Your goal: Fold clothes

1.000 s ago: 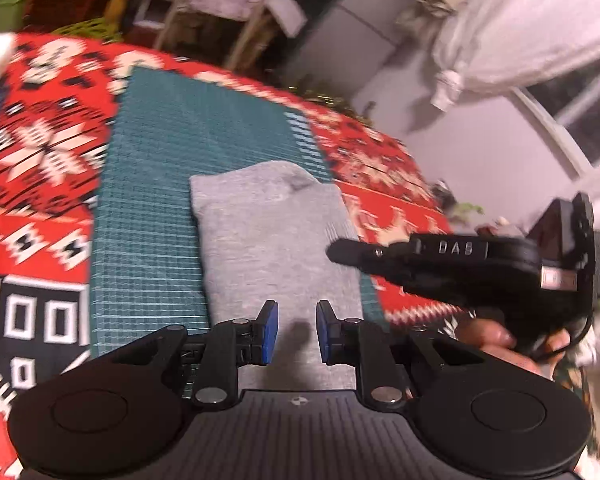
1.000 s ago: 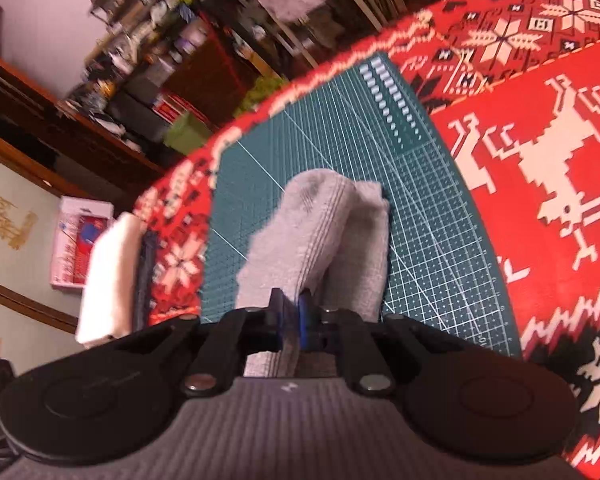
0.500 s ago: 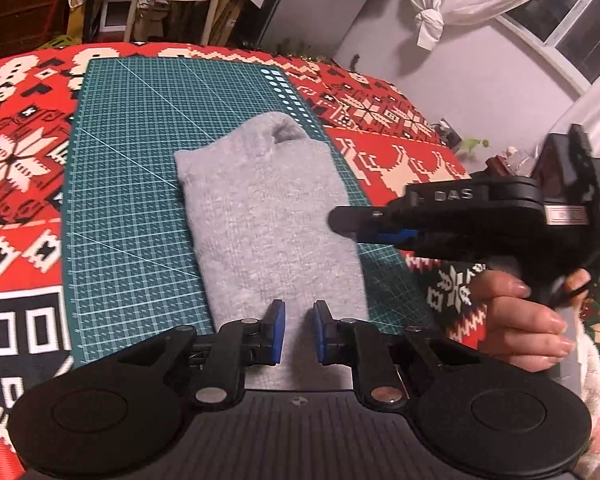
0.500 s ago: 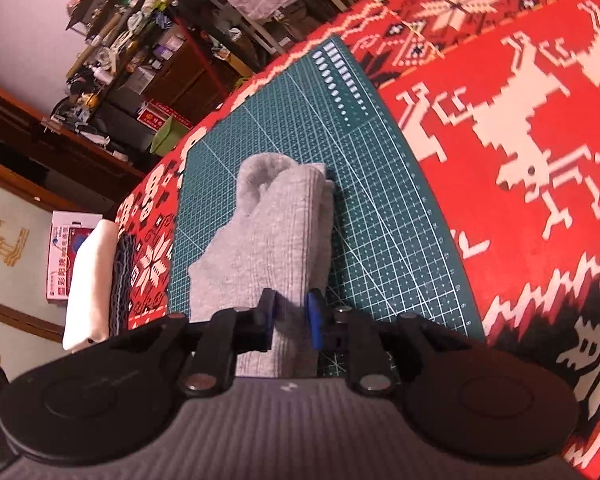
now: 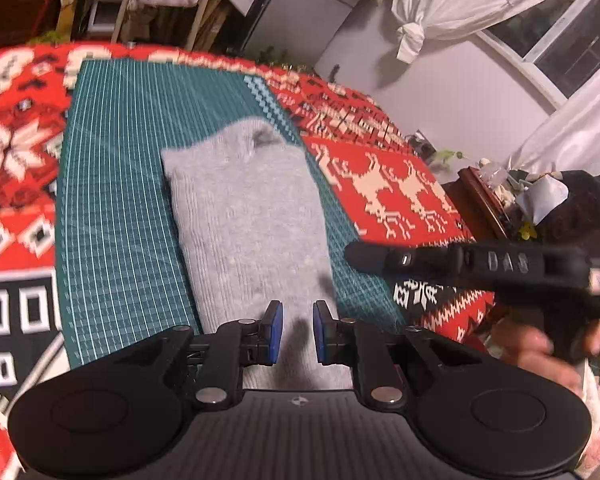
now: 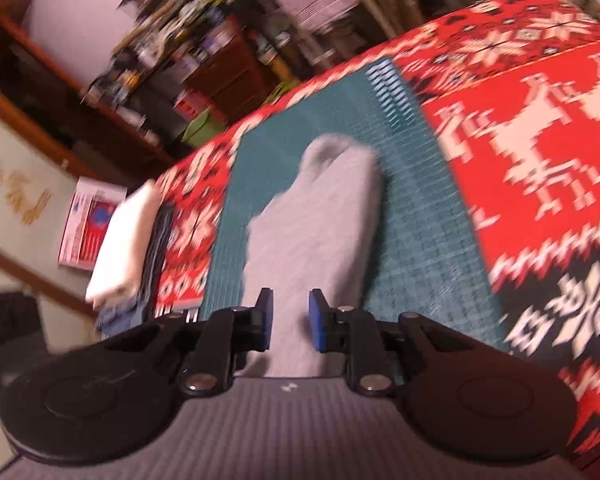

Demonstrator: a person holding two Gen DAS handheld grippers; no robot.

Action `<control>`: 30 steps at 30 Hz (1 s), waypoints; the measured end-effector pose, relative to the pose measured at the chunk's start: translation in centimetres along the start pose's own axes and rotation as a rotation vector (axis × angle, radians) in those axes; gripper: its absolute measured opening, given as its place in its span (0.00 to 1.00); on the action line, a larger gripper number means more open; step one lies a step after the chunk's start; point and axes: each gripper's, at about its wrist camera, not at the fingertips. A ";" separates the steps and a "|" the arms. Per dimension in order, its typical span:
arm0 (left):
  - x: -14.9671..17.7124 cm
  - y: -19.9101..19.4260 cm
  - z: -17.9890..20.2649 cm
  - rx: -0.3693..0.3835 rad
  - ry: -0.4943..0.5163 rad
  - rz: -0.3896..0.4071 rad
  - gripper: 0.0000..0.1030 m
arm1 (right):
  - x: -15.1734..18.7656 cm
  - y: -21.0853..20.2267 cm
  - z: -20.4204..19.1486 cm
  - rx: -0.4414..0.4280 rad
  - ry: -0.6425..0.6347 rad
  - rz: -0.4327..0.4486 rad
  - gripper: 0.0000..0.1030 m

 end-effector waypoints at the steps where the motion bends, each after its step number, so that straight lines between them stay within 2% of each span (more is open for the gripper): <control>1: 0.3 0.2 -0.2 0.001 -0.008 -0.011 0.12 | 0.5 0.4 -0.4 0.007 -0.017 -0.017 0.19; 8: 2.0 0.6 -1.1 -0.018 -0.021 -0.057 0.09 | 3.1 1.8 0.6 0.068 -0.019 -0.103 0.19; 14: 3.2 0.1 -1.2 -0.031 -0.004 -0.068 0.08 | 4.1 0.8 0.5 0.076 -0.039 -0.097 0.19; 19: 3.3 -2.0 -1.0 -0.019 -0.024 -0.011 0.09 | 4.7 -1.1 -0.4 0.093 -0.078 -0.069 0.21; 20: 3.2 -2.4 -1.0 -0.020 -0.031 0.006 0.12 | 4.6 -1.5 -0.7 0.101 -0.093 -0.061 0.21; 21: 3.1 -2.9 -1.0 -0.021 -0.038 0.023 0.23 | 4.5 -1.9 -1.0 0.114 -0.110 -0.055 0.22; 22: 3.0 -3.3 -1.1 -0.025 -0.046 0.037 0.34 | 4.3 -2.3 -1.3 0.129 -0.127 -0.051 0.27; 23: 2.6 -3.5 -1.1 -0.034 -0.053 0.044 0.40 | 4.1 -2.5 -1.6 0.145 -0.141 -0.049 0.29; 25: 1.8 -3.5 -1.4 -0.055 -0.057 0.041 0.63 | 3.6 -3.1 -2.0 0.174 -0.162 -0.041 0.37; 29: 0.0 -3.1 -2.5 -0.114 -0.079 0.012 0.76 | 2.3 -3.6 -2.8 0.212 -0.228 -0.034 0.56; 30: -0.4 -2.9 -2.8 -0.128 -0.084 0.004 0.80 | 1.9 -3.6 -3.0 0.223 -0.245 -0.032 0.68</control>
Point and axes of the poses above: each gripper's, at about its wrist camera, not at the fingertips, and y roughly the way its jaws point, z to its right, x to its underside
